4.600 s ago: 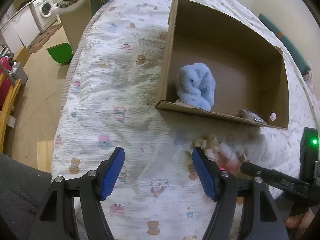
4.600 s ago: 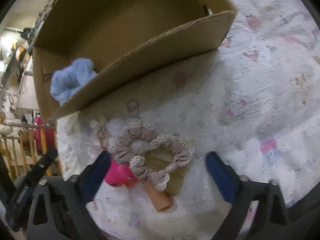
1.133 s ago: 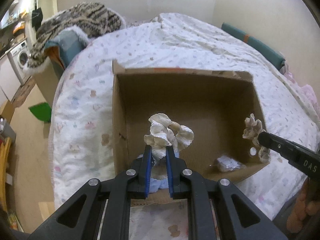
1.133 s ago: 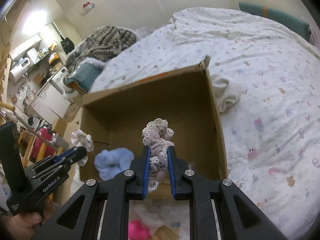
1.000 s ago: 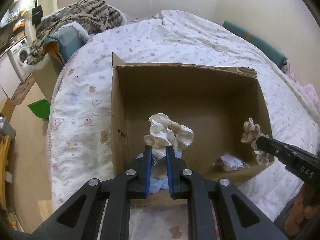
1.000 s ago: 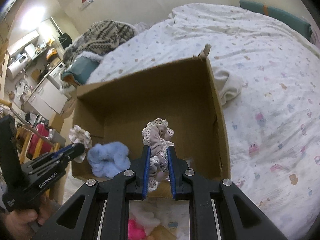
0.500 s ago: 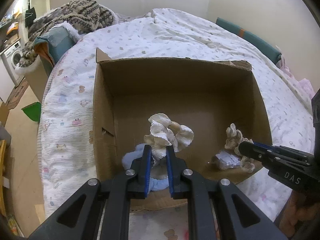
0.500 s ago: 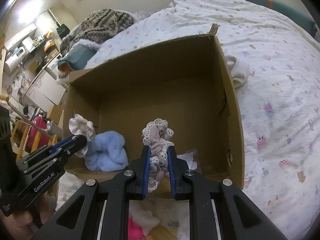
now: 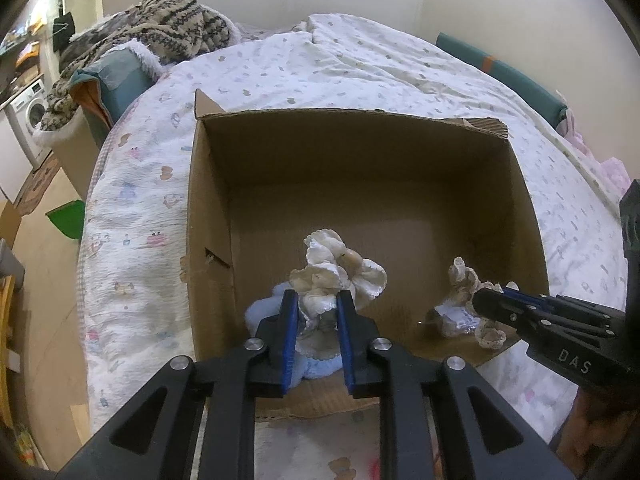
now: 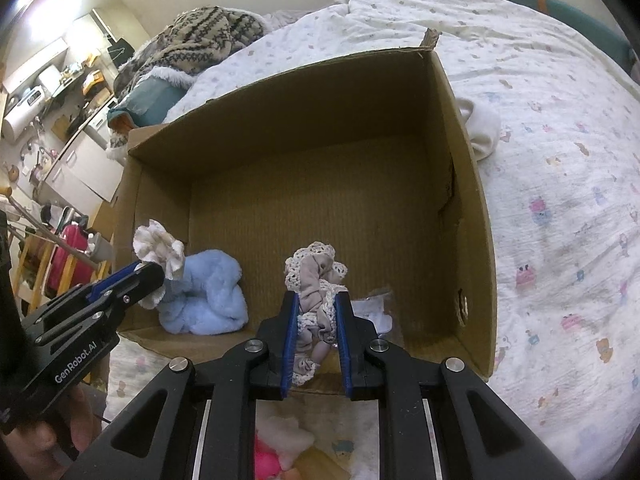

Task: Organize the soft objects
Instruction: 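Open both tools to drop the scrunchies into the box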

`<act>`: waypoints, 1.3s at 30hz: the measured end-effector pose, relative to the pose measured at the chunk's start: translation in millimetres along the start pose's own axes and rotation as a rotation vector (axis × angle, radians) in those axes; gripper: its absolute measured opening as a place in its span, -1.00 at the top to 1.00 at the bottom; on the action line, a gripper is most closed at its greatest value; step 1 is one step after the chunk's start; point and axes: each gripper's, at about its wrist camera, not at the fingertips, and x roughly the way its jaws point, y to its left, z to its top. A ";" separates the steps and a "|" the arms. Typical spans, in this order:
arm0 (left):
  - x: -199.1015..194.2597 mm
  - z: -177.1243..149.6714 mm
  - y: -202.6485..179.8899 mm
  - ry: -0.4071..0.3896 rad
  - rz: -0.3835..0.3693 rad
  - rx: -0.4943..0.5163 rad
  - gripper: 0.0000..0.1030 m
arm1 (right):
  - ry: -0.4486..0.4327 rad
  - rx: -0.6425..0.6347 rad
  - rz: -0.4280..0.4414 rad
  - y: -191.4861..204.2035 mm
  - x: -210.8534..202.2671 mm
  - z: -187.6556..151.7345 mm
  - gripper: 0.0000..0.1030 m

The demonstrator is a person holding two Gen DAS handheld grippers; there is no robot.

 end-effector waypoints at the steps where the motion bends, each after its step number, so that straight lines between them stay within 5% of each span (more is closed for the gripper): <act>1: -0.7 -0.2 -0.8 -0.004 0.000 0.004 0.66 | 0.000 0.002 0.000 -0.1 0.1 0.1 0.63; 14: -4.3 -0.4 -7.4 -0.021 -0.010 0.017 0.24 | -0.014 0.028 0.007 -5.5 -0.6 -0.2 0.63; 18: -7.6 0.0 -6.8 -0.037 -0.012 0.005 -0.12 | -0.029 0.035 0.017 -6.7 -3.3 0.1 0.59; 21: -10.2 0.6 -6.8 -0.048 -0.011 -0.005 -0.27 | -0.031 0.051 0.023 -10.3 -4.4 0.0 0.32; 22: -10.7 0.5 -6.7 -0.051 -0.011 -0.005 -0.27 | -0.034 0.057 0.019 -11.6 -5.3 0.2 -0.09; 24: -10.7 0.2 -6.7 -0.051 -0.010 -0.004 -0.27 | -0.059 0.070 0.001 -13.7 -9.0 0.5 -0.48; 39: -31.1 -5.8 -0.1 -0.074 -0.001 -0.018 -0.27 | -0.087 0.094 -0.033 -14.9 -31.1 -5.8 -0.48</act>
